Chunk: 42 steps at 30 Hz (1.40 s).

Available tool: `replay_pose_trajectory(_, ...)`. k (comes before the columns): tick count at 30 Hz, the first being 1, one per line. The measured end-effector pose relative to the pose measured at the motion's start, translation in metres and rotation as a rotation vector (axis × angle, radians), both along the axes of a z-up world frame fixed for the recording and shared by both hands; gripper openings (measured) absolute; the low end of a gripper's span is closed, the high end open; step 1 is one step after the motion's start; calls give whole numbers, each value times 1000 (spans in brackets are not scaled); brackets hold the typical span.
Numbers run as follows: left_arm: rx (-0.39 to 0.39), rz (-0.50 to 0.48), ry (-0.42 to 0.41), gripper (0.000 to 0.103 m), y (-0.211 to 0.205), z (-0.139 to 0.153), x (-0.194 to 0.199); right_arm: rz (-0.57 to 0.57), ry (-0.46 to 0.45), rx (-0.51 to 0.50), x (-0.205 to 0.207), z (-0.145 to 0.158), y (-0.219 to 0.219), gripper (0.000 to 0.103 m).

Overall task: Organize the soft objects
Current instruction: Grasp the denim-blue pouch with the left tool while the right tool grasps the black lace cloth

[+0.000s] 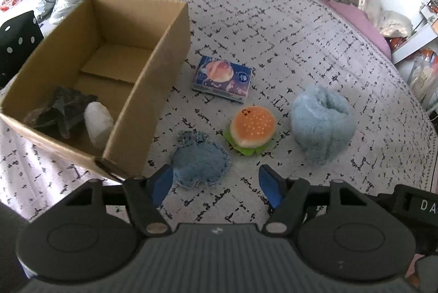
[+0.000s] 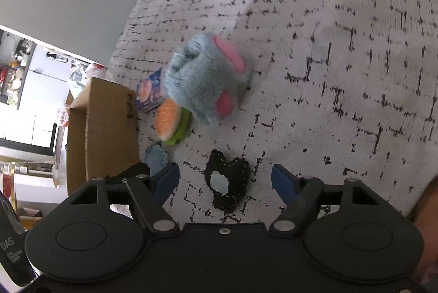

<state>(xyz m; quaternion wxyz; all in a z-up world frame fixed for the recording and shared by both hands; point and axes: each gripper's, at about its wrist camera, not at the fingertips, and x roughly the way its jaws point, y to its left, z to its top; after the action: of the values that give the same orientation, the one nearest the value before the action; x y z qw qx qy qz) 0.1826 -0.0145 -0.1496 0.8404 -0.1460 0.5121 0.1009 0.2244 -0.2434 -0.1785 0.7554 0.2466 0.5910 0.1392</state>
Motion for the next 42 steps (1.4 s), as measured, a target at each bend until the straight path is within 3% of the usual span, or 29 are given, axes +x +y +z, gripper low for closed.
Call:
replay_pose_trajectory(12, 41, -26, 42, 68, -1, -35, 15, 30, 72, -39, 10, -28, 25, 68)
replay_pose_trajectory(22, 41, 13, 22, 68, 1, -55, 17, 95, 23, -100, 17, -31, 39, 68)
replay_pose_trajectory(24, 26, 37, 17, 68, 3, -56, 18, 104, 9, -122, 16, -31, 41, 61)
replay_pose_trajectory(25, 19, 51, 15, 64, 5, -56, 18, 107, 1, -137, 16, -30, 41, 57)
replay_pose_trajectory(27, 26, 81, 26, 50, 7, -55, 19, 103, -7, -159, 15, -30, 40, 38)
replay_pose_trajectory(31, -3, 119, 18, 29, 15, -51, 15, 105, -18, -160, 15, -29, 38, 26)
replay_pose_trajectory(34, -29, 123, 6, 22, 17, -47, 8, 111, -44, -157, 11, -24, 38, 18)
replay_pose_trajectory(35, -35, 118, -3, 21, 16, -44, 4, 107, -54, -155, 11, -23, 38, 11)
replay_pose_trajectory(42, -48, 77, -48, 17, 7, -28, -11, 46, -115, -136, 9, -10, 23, 11)
